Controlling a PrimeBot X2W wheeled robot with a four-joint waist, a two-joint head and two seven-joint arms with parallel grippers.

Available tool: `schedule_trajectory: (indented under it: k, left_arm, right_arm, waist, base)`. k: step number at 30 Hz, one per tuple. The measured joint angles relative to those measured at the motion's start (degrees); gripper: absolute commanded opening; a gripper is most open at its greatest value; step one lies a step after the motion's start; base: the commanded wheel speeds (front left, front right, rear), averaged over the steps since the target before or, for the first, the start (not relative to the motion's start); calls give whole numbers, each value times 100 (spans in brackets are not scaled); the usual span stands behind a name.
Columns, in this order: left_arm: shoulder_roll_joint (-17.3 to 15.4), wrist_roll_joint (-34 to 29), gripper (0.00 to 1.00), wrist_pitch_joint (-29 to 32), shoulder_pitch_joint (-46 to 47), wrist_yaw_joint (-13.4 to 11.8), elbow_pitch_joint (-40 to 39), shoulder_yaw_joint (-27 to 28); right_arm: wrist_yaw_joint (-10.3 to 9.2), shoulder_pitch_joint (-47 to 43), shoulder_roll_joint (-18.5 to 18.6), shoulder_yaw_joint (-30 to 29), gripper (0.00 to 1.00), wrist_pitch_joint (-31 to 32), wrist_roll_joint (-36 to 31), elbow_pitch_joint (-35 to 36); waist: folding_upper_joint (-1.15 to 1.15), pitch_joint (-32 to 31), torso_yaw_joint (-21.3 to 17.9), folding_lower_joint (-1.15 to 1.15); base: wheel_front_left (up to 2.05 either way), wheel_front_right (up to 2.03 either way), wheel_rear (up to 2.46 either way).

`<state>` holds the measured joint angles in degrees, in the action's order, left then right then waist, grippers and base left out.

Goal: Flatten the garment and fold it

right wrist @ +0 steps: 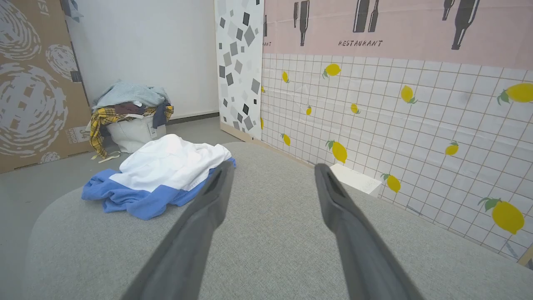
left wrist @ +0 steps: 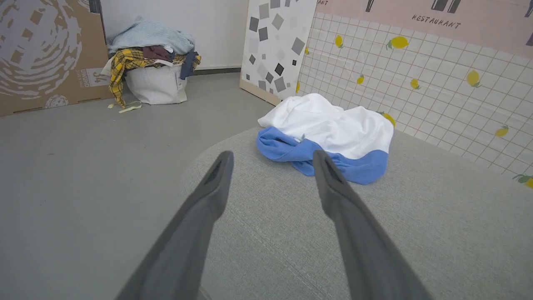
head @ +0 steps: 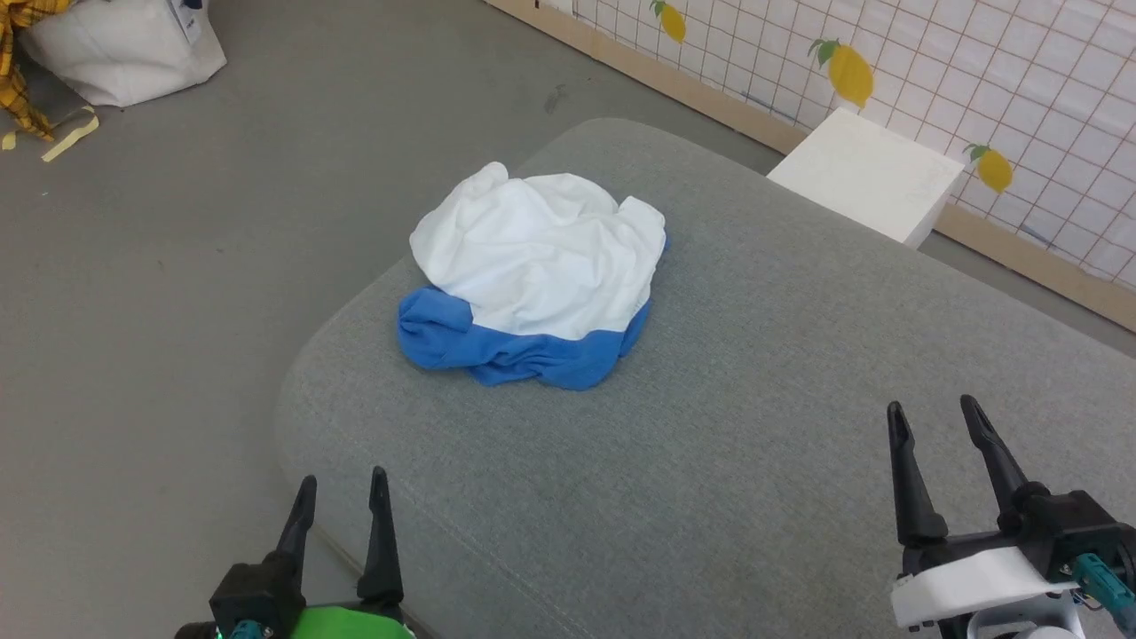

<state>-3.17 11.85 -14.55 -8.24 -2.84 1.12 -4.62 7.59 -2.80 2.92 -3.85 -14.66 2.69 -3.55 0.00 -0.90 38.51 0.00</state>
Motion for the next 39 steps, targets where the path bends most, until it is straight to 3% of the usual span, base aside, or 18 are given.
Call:
schedule_trajectory:
  k: [6,11,17,26,33,39]
  left_arm:
    - [-47,172,100,-4,331,191,-299,-30]
    - [-400,108,100,668,1525,483,-894,-172]
    - [-783,241,100,1434,3050,738,-886,-147]
    - [-1232,790,100,2363,4988,942,297,-187]
    - [-1627,893,100,2754,5462,984,1244,-223]
    - [-1879,934,100,3404,5564,992,1758,-728]
  right_arm:
    - [0,3,-1,-32,100,-1,-25,47]
    - [0,48,-2,-64,100,1,-225,154]
    - [0,258,-3,-71,100,191,-560,566]
    - [0,631,92,42,100,571,-837,1265]
    - [0,723,421,-145,100,769,-810,1724]
    - [0,764,572,-186,100,837,-693,1918]
  waist:
    - [0,128,-25,0]
    - [0,375,-58,0]
    - [0,828,-167,0]
    - [0,1738,-494,0]
    - [0,2419,-874,1]
    - [0,2964,-1191,1]
  base:
    - [0,0,0]
    - [0,0,0]
    - [0,0,0]
    - [0,0,0]
    - [0,0,0]
    - [0,0,0]
